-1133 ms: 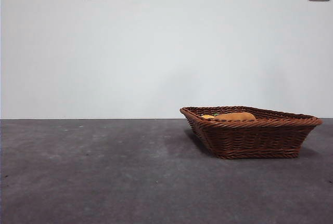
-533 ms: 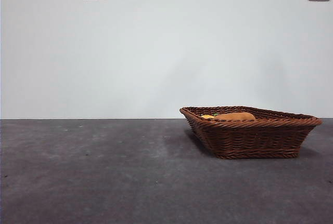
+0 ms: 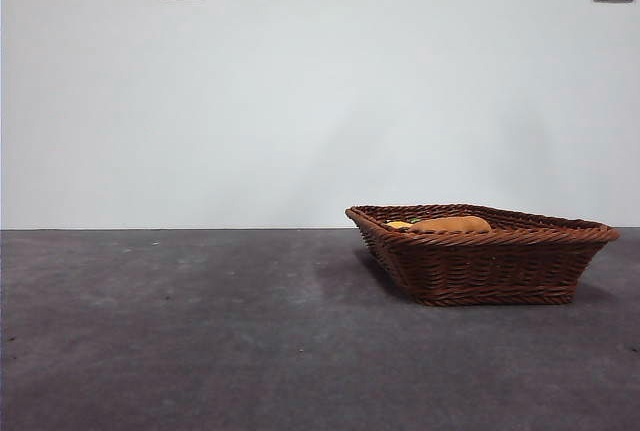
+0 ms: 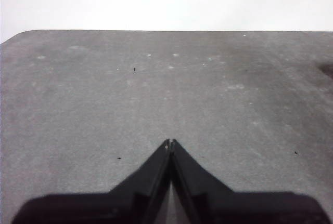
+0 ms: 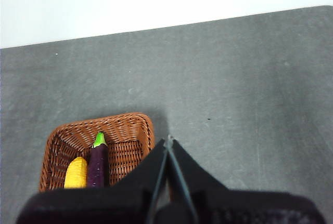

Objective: Help me put the vegetables on the table into the basket

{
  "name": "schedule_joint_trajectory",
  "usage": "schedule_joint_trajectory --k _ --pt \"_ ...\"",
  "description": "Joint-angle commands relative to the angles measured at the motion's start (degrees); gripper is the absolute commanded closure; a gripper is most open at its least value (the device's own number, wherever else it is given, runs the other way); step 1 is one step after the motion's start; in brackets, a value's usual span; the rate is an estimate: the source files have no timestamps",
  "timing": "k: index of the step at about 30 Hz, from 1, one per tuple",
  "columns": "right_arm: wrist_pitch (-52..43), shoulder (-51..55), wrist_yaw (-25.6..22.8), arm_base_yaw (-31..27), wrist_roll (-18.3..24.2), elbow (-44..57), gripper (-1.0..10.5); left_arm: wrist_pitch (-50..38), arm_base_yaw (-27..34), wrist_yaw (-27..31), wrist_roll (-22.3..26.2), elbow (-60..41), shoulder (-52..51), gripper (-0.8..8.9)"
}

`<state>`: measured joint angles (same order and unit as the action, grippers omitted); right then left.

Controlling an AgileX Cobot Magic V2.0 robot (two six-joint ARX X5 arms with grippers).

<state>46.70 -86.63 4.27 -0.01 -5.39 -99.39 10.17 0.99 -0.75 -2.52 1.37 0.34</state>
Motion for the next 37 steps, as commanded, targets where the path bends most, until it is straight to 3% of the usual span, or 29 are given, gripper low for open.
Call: schedule_joint_trajectory --k 1,17,20,23,33,37 --pt "-0.35 -0.35 -0.28 -0.02 -0.46 0.31 9.6 -0.66 0.22 -0.13 -0.44 -0.9 -0.13 8.16" --pt "-0.26 -0.46 0.09 -0.02 -0.46 0.31 9.6 -0.61 0.22 -0.13 -0.44 -0.87 -0.02 8.16" --pt "0.07 0.72 -3.56 -0.81 -0.44 0.31 9.6 -0.57 0.2 -0.13 -0.44 -0.87 0.15 8.16" --pt "0.07 4.13 -6.73 -0.74 -0.44 0.31 9.6 -0.57 0.22 -0.11 -0.44 -0.87 0.22 8.16" --pt "-0.42 21.81 -6.93 -0.81 -0.44 1.03 9.6 -0.57 0.22 -0.11 -0.44 -0.87 0.31 8.16" --pt "-4.76 30.25 -6.78 -0.79 -0.44 7.93 9.6 -0.57 0.22 -0.11 -0.44 -0.87 0.31 8.16"
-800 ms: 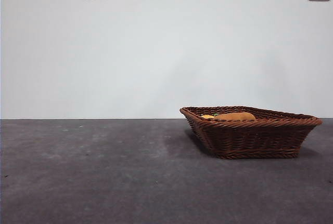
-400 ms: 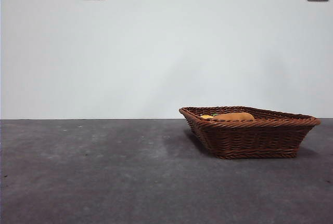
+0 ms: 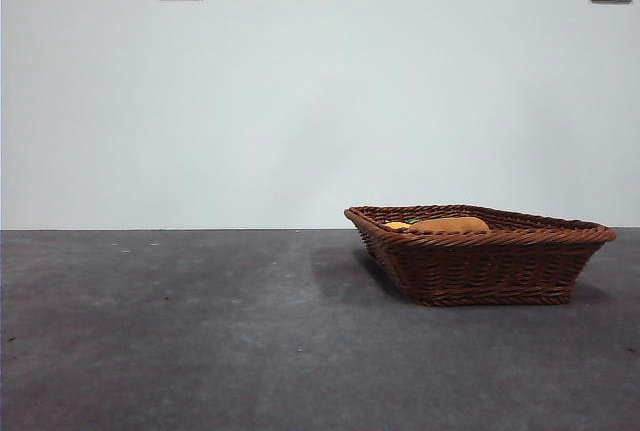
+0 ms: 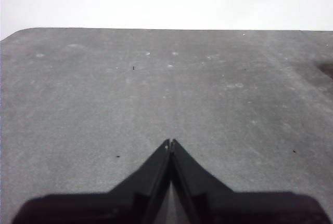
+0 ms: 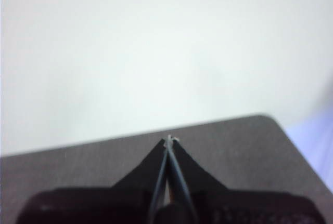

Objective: Help me put the vegetables on the table into the basket

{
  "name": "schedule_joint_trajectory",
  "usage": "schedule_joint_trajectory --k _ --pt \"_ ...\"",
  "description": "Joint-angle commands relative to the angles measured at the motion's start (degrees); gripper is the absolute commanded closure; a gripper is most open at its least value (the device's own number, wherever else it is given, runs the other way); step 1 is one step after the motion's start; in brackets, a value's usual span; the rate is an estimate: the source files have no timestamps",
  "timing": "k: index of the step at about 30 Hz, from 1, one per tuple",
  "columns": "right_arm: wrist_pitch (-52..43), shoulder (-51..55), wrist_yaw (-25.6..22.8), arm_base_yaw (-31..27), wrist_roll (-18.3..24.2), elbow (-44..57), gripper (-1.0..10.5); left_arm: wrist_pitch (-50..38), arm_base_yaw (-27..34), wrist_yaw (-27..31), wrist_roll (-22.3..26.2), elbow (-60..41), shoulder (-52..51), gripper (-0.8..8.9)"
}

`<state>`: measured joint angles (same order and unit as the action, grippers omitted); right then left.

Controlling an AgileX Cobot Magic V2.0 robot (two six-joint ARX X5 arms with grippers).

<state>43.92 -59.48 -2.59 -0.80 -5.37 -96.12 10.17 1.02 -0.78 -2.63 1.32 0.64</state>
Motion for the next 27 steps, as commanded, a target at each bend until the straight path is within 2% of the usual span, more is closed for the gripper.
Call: schedule_joint_trajectory --k 1,7,12,17,21,27 --pt "-4.15 5.07 0.28 0.0 -0.46 7.45 9.6 -0.57 0.2 -0.09 -0.33 -0.83 0.0 8.16" --pt "-21.35 21.31 -0.17 0.09 -0.37 32.44 9.6 -0.57 0.2 -0.09 -0.33 -0.83 0.02 8.16" --pt "-32.5 35.1 -8.52 0.07 -0.39 55.84 9.6 -0.57 0.2 -0.09 -0.33 -0.83 0.11 8.16" --pt "-40.83 44.44 -8.9 -0.07 -0.39 73.61 9.6 -0.57 0.2 -0.11 -0.33 -0.83 0.13 8.16" --pt "-43.12 48.89 -8.59 -0.09 -0.24 81.57 9.6 -0.57 0.2 -0.09 -0.33 -0.83 0.13 8.16" --pt "-40.39 53.11 -5.16 -0.09 1.44 86.49 9.6 -0.57 0.2 -0.09 -0.33 -0.83 0.15 8.16"
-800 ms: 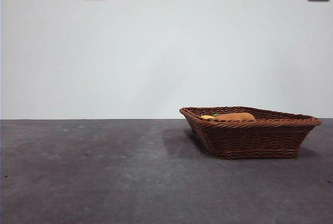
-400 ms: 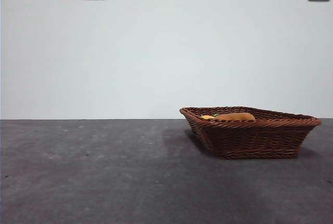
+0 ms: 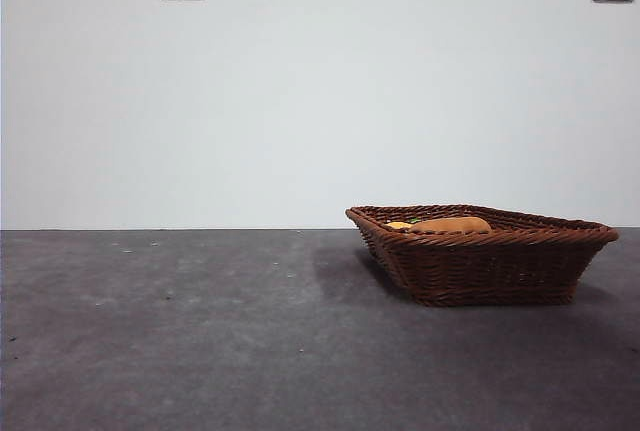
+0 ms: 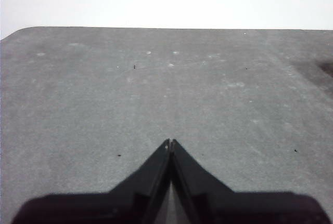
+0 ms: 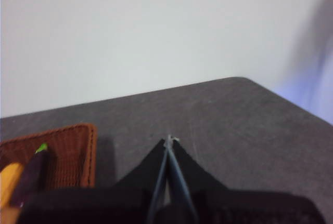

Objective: Help me put the vegetables on the table into the basket

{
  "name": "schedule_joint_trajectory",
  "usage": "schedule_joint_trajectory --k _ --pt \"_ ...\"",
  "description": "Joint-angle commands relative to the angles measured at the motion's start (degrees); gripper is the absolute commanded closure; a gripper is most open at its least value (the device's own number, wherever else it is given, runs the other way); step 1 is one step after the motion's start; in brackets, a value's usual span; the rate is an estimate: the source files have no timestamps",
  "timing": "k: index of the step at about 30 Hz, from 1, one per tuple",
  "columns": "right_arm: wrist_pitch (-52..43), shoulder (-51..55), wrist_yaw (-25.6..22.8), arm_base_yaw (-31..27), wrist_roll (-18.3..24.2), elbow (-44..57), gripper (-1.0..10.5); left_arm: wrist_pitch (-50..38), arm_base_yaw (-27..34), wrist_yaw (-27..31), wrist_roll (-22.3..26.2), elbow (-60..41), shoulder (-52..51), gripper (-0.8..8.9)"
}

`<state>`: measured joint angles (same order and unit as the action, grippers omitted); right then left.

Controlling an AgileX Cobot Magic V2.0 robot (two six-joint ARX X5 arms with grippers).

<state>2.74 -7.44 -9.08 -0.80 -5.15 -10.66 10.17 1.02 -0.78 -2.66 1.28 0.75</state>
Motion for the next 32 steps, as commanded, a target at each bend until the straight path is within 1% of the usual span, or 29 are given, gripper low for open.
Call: schedule_joint_trajectory --k 1,5,8,14,25,32 --pt "2.03 1.7 2.73 -0.09 2.25 1.16 9.6 -0.57 0.2 -0.09 -0.31 -0.79 0.04 8.16" --pt "4.15 3.13 7.93 -0.09 7.04 1.2 9.6 -0.57 0.2 -0.09 -0.31 -0.79 0.04 8.16" --pt "4.26 3.21 10.84 -0.09 8.92 1.2 9.6 -0.57 0.2 -0.09 -0.31 -0.79 0.07 8.16" --pt "6.49 3.21 11.04 -0.09 10.34 1.38 9.6 -0.57 0.2 -0.09 -0.31 -0.79 0.07 8.16" --pt "6.38 3.39 11.04 -0.07 9.86 6.34 9.6 -0.57 0.2 -0.09 -0.31 -0.79 0.07 8.16" --pt "6.32 6.73 11.04 -0.07 9.86 8.81 9.6 -0.57 0.2 -0.09 -0.31 -0.79 0.07 8.16"
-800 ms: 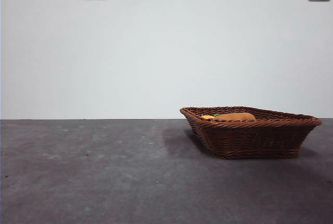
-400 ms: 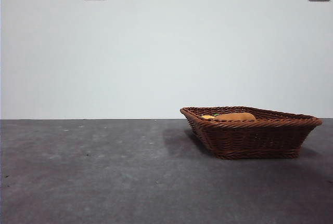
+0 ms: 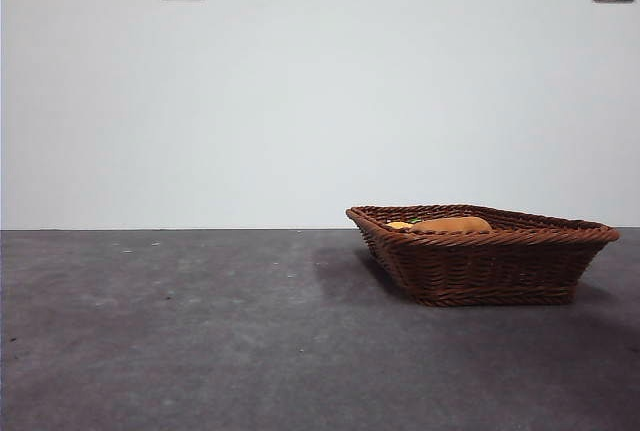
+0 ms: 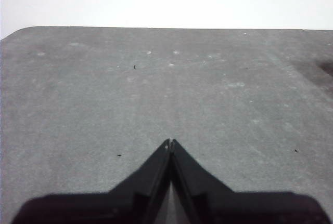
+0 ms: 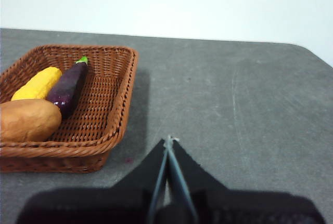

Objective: Help me put the vegetables on the table into the basket

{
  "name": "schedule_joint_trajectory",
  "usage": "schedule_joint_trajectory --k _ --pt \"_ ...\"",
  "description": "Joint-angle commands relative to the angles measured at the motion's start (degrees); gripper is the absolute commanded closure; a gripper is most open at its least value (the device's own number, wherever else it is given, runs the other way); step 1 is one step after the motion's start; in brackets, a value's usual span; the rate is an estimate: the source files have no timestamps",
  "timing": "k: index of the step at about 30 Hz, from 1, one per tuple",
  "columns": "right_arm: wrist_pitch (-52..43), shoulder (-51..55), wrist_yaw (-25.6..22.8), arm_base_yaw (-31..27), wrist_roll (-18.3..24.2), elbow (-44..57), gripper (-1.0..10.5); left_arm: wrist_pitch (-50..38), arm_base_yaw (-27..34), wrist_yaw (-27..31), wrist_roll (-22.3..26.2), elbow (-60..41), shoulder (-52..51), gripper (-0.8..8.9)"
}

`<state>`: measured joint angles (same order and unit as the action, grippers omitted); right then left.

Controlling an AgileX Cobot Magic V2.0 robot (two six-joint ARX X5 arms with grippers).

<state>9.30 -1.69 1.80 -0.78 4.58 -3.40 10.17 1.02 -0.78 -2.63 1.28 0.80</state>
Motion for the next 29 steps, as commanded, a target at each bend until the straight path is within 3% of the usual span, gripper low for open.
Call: schedule_joint_trajectory --k 1,29 --pt "-0.33 1.25 0.15 -0.09 0.13 2.1 9.6 -0.57 0.2 -0.09 -0.33 -0.79 0.02 8.16" --pt "1.14 1.25 0.11 -0.09 0.17 2.58 9.5 -0.57 0.2 -0.09 -0.33 -0.79 0.11 8.16"
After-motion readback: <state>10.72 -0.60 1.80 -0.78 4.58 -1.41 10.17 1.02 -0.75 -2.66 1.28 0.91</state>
